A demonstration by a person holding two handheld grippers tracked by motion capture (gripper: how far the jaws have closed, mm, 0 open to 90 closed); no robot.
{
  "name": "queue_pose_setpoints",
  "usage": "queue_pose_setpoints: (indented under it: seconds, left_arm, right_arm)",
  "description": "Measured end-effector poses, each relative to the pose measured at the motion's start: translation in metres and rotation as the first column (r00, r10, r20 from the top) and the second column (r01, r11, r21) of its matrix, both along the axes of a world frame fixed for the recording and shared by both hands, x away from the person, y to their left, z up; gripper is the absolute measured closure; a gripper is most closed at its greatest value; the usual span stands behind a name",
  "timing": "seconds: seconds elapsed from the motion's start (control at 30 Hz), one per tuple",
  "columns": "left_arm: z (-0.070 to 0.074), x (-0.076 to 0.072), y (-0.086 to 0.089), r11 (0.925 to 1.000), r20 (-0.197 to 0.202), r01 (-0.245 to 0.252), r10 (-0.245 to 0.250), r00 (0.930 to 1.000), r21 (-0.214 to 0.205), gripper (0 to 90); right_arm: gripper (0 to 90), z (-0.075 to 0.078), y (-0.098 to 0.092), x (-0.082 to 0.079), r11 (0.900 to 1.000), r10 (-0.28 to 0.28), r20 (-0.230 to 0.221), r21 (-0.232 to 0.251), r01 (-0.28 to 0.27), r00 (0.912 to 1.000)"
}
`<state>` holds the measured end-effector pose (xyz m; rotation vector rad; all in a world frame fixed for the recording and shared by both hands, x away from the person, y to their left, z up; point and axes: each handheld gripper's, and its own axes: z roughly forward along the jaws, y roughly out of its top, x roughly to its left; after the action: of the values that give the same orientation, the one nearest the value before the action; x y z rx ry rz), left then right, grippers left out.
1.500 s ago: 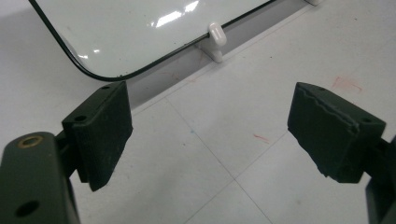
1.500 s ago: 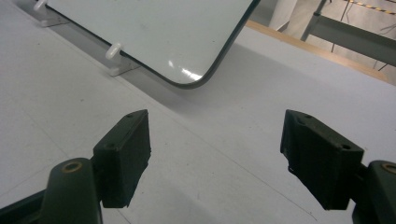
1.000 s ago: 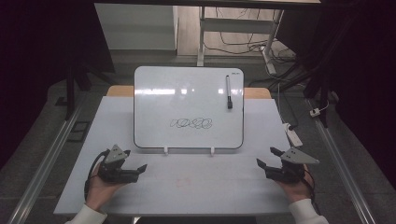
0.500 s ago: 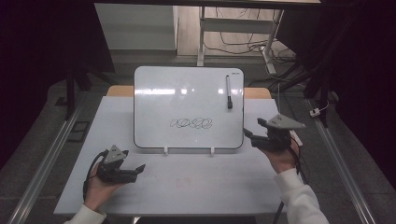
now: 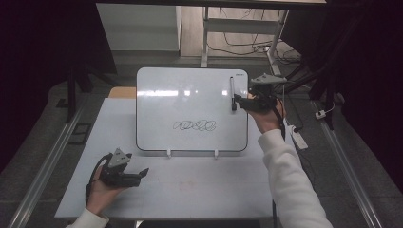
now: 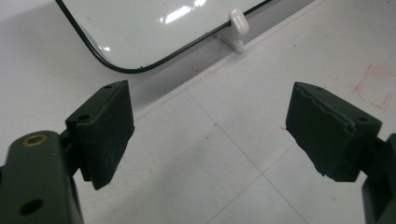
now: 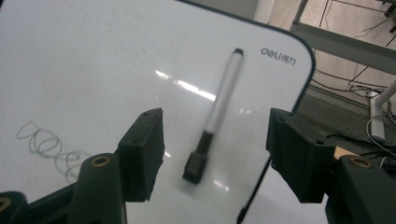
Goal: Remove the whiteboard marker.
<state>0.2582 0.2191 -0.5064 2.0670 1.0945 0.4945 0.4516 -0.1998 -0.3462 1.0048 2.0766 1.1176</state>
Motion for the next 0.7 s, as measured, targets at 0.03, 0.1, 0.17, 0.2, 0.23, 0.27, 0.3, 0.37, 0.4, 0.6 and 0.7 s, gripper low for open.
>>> queue_pose_setpoints:
  seconds: [0.03, 0.1, 0.17, 0.2, 0.23, 0.27, 0.3, 0.37, 0.4, 0.6, 0.7]
  left_arm:
    - [0.0, 0.0, 0.0, 1.0, -0.001, 0.0, 0.0, 1.0, 0.002, 16.4]
    - [-0.001, 0.0, 0.0, 1.0, -0.003, 0.0, 0.0, 1.0, 0.004, 16.4]
    - [-0.001, 0.0, 0.001, 1.0, -0.003, -0.001, 0.001, 1.0, 0.004, 16.4]
    - [-0.001, 0.0, 0.001, 1.0, -0.003, -0.001, 0.001, 1.0, 0.004, 16.4]
    - [-0.001, 0.0, 0.001, 1.0, -0.002, -0.002, 0.002, 1.0, 0.004, 16.4]
    - [-0.001, 0.0, 0.001, 1.0, -0.002, -0.001, 0.001, 1.0, 0.003, 16.4]
    - [-0.002, 0.0, 0.001, 1.0, -0.002, 0.0, 0.0, 1.0, 0.005, 16.4]
    - [-0.002, 0.0, 0.002, 1.0, -0.003, 0.0, 0.0, 1.0, 0.007, 16.4]
    - [-0.002, 0.0, 0.002, 1.0, -0.003, 0.0, 0.0, 1.0, 0.006, 16.4]
    - [-0.004, 0.0, 0.004, 0.9999, -0.002, -0.003, 0.003, 1.0, 0.016, 16.4]
    - [-0.005, 0.0, 0.005, 0.9998, -0.006, -0.004, 0.004, 1.0, 0.017, 16.4]
  right_arm:
    - [38.1, 0.0, 0.003, 0.005, 1.0, -0.004, 0.001, -0.008, 0.004, 1.0]
    - [39.4, 0.0, 0.01, 0.014, 0.9998, -0.017, -0.007, -0.015, 0.017, 0.9998]
    - [40.9, -0.001, 0.016, 0.022, 0.9993, -0.028, -0.005, -0.027, 0.028, 0.9996]
    - [41.7, -0.001, 0.02, 0.025, 0.9988, -0.035, -0.003, -0.036, 0.035, 0.9994]
    - [42.9, -0.002, 0.024, 0.029, 0.998, -0.042, -0.001, -0.047, 0.041, 0.9991]
    - [42.9, -0.002, 0.024, 0.029, 0.998, -0.042, -0.001, -0.047, 0.041, 0.9991]
    - [46.3, -0.004, 0.031, 0.035, 0.9957, -0.059, 0.008, -0.071, 0.06, 0.9982]
    - [48.0, -0.005, 0.033, 0.037, 0.9948, -0.067, 0.013, -0.076, 0.068, 0.9977]
    - [50.0, -0.006, 0.036, 0.04, 0.9933, -0.079, 0.019, -0.083, 0.081, 0.9967]
    - [58.8, -0.013, 0.044, 0.053, 0.985, -0.137, 0.028, -0.102, 0.139, 0.9902]
    - [62.6, -0.014, 0.047, 0.054, 0.9831, -0.144, 0.037, -0.109, 0.147, 0.9889]
